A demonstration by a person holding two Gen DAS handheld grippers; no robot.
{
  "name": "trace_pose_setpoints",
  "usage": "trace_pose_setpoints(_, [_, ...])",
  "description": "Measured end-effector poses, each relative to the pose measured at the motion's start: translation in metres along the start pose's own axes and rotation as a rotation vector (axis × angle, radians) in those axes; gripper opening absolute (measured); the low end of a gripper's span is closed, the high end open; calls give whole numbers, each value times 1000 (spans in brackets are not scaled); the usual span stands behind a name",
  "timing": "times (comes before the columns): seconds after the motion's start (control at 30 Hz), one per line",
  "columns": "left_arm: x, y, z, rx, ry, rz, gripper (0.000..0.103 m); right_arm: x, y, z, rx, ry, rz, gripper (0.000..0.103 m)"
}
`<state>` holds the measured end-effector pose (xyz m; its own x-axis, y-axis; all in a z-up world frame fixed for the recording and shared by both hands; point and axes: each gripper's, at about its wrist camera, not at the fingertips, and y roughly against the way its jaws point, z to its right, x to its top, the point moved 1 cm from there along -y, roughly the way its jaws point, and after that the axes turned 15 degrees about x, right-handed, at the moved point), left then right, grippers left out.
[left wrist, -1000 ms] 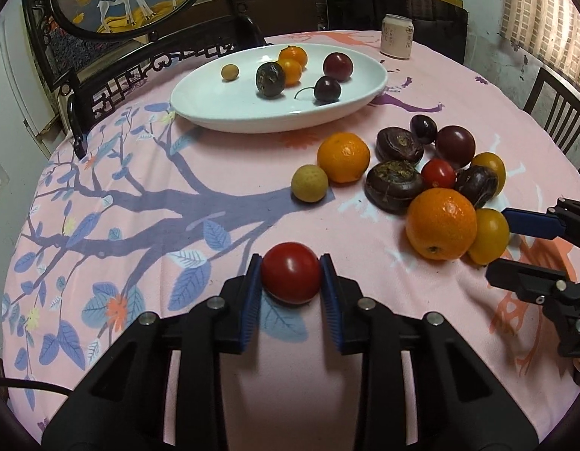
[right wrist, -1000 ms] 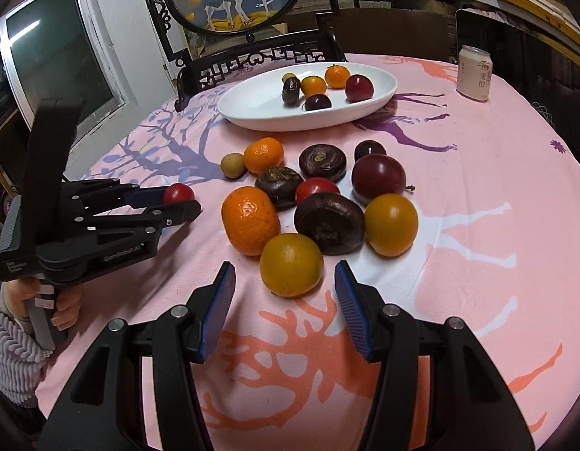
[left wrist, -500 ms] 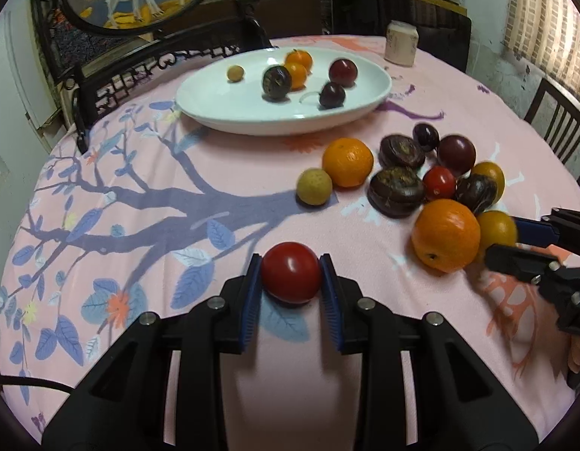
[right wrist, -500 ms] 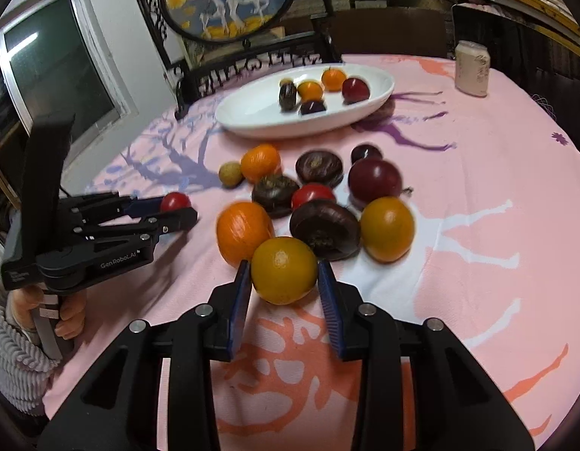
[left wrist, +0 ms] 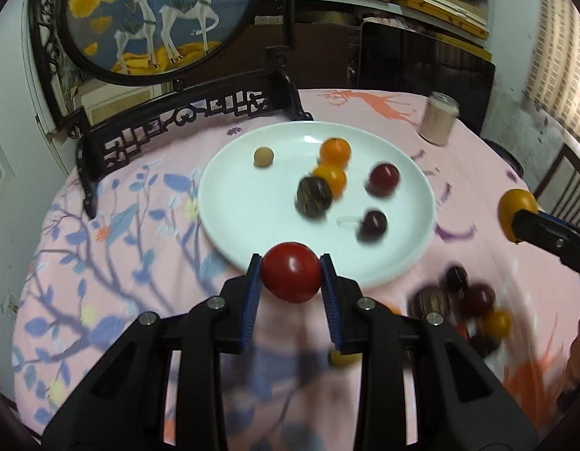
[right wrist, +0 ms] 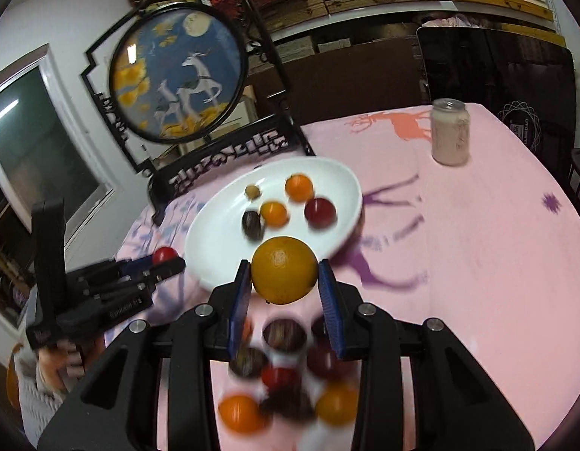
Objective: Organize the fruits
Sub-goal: 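Carry both tomatoes onto the plate and open both tools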
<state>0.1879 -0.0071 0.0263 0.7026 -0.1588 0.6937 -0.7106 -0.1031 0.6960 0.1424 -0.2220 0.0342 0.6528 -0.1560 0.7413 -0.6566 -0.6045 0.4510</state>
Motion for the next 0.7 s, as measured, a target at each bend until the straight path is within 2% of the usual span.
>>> trace_pose_setpoints(0.1, [10,-31,0,21,28,-47,31,12,-36,7,-10,2,-28,36])
trace_pose_setpoints(0.2, [9,-51,-1,7,37,-84,31,14,-68,11,-45,34,-68,37])
trace_pose_setpoints(0.23, [8,-54,-1,-1,38,-91,32,13,-72,12,-57,47,-78,41])
trace_pose_setpoints(0.27, [8,-53,-1,-8,41,-86,34,12,-73,14,-74,55,-80,51])
trace_pose_setpoints(0.33, [8,-46,-1,-18,40,-68,52,11,-60,17,-106,57,-25,56])
trace_pose_setpoints(0.37, [8,-40,-1,-19,40,-48,55,11,-50,16,-100,63,14,56])
trace_pose_setpoints(0.47, [5,-23,-1,-6,25,0,55,11,-28,11,-68,59,36,56])
trace_pose_setpoints(0.5, [2,-18,-1,-5,24,8,58,10,-19,10,-56,47,42,56])
trace_pose_setpoints(0.53, [-2,-13,-3,1,27,15,67,6,-10,9,-42,29,50,56])
trace_pose_setpoints(0.57, [-8,-8,-5,10,34,21,71,2,-2,8,-29,11,54,56])
trace_pose_setpoints(0.7, [-39,1,-5,20,24,-3,71,-24,19,9,-15,-17,43,56])
